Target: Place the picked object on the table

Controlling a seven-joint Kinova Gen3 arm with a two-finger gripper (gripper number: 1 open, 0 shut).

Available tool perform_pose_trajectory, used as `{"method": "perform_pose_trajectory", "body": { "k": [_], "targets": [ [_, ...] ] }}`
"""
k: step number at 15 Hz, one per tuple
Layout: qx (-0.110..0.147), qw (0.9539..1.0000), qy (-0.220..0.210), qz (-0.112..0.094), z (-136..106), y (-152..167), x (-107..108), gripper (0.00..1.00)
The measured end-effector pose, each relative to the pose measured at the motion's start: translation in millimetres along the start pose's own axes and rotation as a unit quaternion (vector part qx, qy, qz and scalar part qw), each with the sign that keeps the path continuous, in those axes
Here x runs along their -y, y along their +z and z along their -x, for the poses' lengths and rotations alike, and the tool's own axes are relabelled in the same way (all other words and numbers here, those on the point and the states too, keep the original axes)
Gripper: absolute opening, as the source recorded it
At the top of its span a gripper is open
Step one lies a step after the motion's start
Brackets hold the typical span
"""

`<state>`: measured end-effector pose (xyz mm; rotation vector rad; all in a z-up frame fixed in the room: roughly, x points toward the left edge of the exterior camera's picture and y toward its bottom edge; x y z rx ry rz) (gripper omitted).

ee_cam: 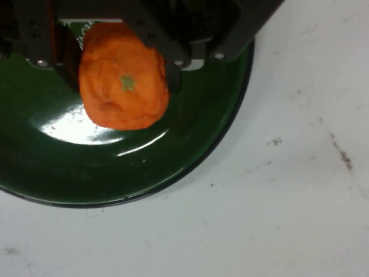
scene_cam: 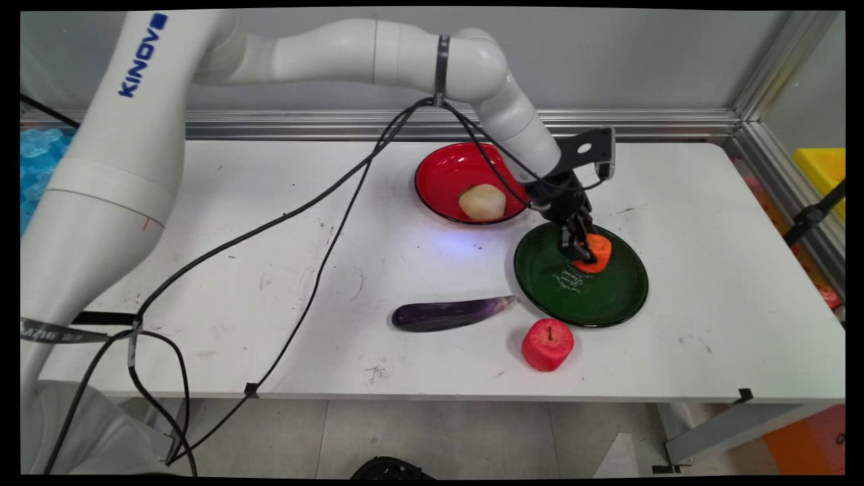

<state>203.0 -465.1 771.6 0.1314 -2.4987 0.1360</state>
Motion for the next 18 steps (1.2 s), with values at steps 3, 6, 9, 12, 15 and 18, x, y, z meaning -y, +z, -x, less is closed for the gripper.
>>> {"method": "perform_pose_trajectory", "body": {
  "k": [3, 6, 9, 12, 15, 18],
  "targets": [
    [-0.007, 0.9999, -0.005, -0.011, -5, -28, -6, 0.0],
    [-0.019, 0.9992, -0.024, -0.025, -8, -68, -19, 0.0],
    [-0.026, 0.9973, -0.055, -0.041, -2, -107, -34, 0.0],
    [-0.026, 0.9923, -0.104, -0.062, 18, -150, -53, 0.0],
    [-0.019, 0.9866, -0.144, -0.075, 43, -182, -71, 0.0],
    [-0.013, 0.9809, -0.176, -0.082, 64, -202, -86, 0.0]
  ]
}}
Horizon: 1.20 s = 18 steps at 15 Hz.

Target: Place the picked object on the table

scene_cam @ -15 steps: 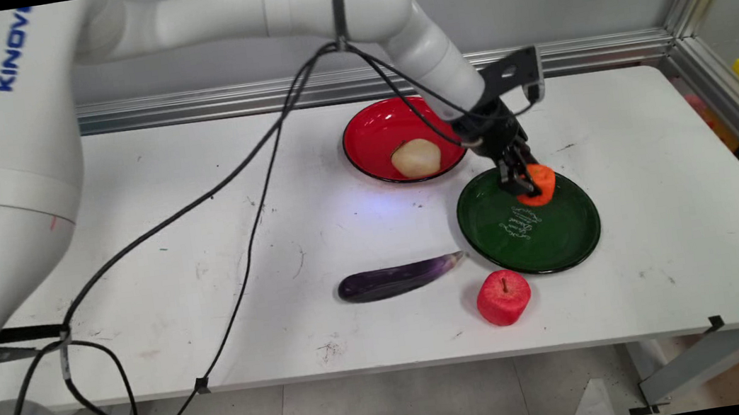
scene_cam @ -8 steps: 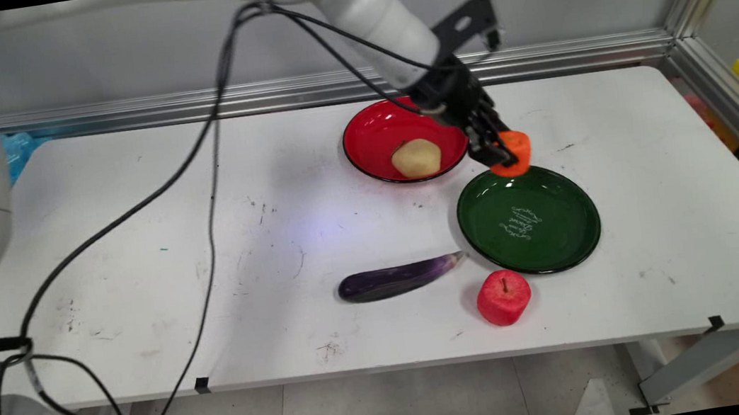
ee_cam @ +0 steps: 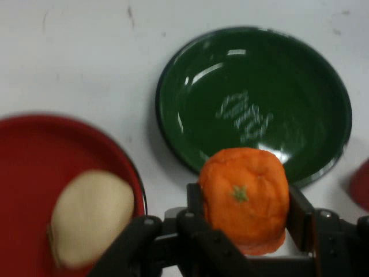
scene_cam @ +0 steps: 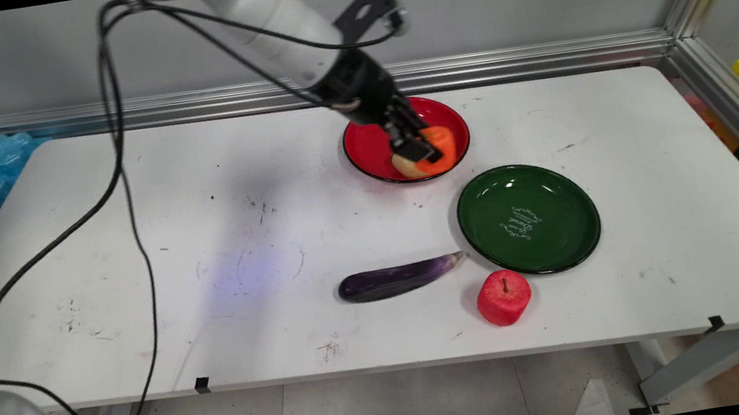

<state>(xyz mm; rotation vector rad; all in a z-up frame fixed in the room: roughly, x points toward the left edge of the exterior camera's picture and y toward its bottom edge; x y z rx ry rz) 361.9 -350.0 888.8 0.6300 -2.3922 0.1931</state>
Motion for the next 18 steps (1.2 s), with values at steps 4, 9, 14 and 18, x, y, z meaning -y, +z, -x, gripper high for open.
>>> {"method": "perform_pose_trajectory", "body": {
  "k": [4, 9, 14, 18],
  "targets": [
    [0.01, 0.9995, -0.028, -0.006, 28, -15, -6, 0.0],
    [0.022, 0.9993, -0.028, -0.011, 51, -10, -9, 0.0],
    [0.046, 0.9989, -0.012, -0.005, 70, 23, -12, 0.0],
    [0.066, 0.9978, -0.004, -0.004, 81, 53, -14, 0.0]
  ]
}}
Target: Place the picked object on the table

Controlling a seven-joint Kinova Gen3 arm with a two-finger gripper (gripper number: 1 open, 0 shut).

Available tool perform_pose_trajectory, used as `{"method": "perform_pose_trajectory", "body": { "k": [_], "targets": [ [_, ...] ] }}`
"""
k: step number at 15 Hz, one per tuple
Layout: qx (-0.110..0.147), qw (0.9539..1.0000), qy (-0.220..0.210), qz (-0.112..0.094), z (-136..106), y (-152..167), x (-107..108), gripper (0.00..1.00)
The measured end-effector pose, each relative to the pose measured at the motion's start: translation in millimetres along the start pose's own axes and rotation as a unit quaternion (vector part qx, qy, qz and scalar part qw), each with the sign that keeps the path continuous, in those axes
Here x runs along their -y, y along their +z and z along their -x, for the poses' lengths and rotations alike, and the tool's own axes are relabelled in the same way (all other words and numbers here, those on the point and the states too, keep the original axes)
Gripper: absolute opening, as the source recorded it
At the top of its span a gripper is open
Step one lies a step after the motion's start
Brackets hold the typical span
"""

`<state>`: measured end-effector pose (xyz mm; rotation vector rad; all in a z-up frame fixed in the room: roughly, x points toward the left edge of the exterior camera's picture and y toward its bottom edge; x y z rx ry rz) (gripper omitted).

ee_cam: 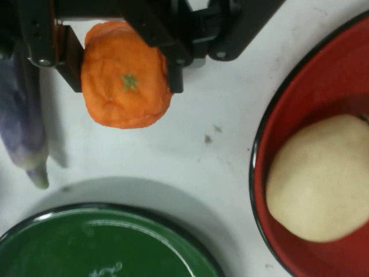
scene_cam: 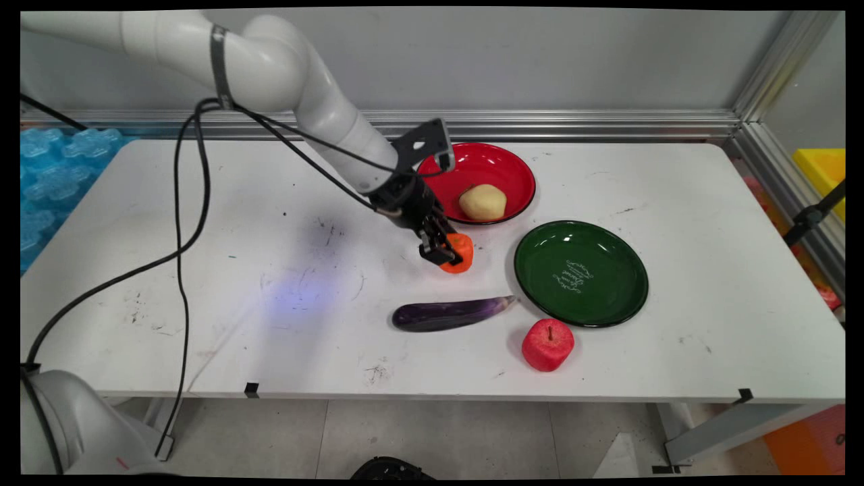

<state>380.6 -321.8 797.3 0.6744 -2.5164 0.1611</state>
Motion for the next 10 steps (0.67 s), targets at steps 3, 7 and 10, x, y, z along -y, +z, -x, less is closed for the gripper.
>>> {"method": "perform_pose_trajectory", "body": {
  "k": [3, 7, 10],
  "targets": [
    [0.009, 0.9999, 0.005, 0.0, 3, 17, 0, 0.0],
    [0.01, 0.9999, 0.013, -0.001, 4, 29, 1, 1.0],
    [0.003, 0.9997, 0.026, 0.0, 3, 32, 1, 1.0]
  ]
}}
